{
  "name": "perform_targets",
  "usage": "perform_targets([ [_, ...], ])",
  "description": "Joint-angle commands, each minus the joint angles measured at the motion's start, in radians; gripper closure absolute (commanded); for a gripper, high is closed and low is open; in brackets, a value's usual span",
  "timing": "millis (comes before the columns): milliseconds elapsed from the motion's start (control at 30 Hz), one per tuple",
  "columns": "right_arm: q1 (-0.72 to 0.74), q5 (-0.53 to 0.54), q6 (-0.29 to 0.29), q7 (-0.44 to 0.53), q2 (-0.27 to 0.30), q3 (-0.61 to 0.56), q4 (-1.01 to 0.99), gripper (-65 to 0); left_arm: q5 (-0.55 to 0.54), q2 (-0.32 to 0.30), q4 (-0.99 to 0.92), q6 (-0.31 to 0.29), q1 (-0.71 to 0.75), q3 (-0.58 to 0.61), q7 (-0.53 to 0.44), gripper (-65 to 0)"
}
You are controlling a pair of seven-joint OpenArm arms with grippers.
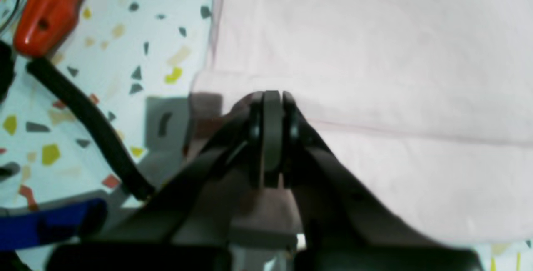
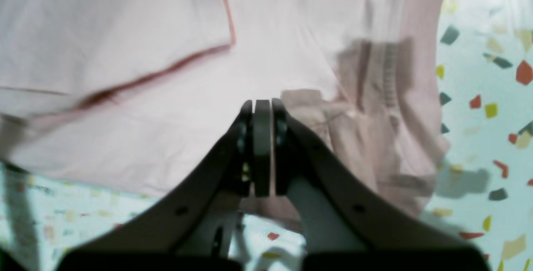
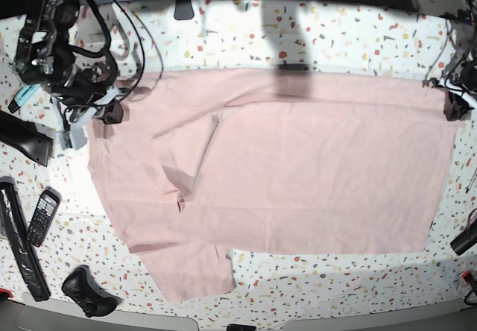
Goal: Fold the T-shirt properly
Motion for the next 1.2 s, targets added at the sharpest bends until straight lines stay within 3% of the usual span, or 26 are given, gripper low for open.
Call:
perform_targets([
  [0,0.013,-0.017,0.014,0.037,-0.001,0.006,0.018,0.0,-0.009,-0.019,0.017,0.002,-0.005,0.002,-0.031,0.0],
  [133,0.016,-0.055,0.014,0.113,-0.021,0.004,-0.023,0.0,0.033,-0.019,0.0,0.002,-0.012,0.037,-0.069,0.0],
  [433,0.048,-0.087,0.018,0.099,-0.006,0.004,-0.207,0.0,0.079,-0.02,-0.189,0.002,-0.079,0.137,-0.074,0.0],
  [533,0.013,-0.113,0.049,0.09,0.003,0.008,-0.204,0.0,0.077,-0.026,-0.183,0.002,-0.032,0.137,-0.076,0.0],
  [733,-0.105,-0.061,0.048,0.114,0.041,0.023,-0.163,0.0,0.078,-0.03,-0.067,0.002,0.127,0.137,-0.086,0.0],
  [900,-0.175,-0.063,0.048,0.114,0.04,0.052,-0.137,0.0,0.079,-0.03,0.035,0.002,0.238,0.137,-0.06,0.0],
  [1167,-0.29,-0.066,0.048,0.113,0.04,0.054,-0.055,0.0,0.096,-0.027,0.042,0.002,0.375,0.137,-0.043,0.0],
])
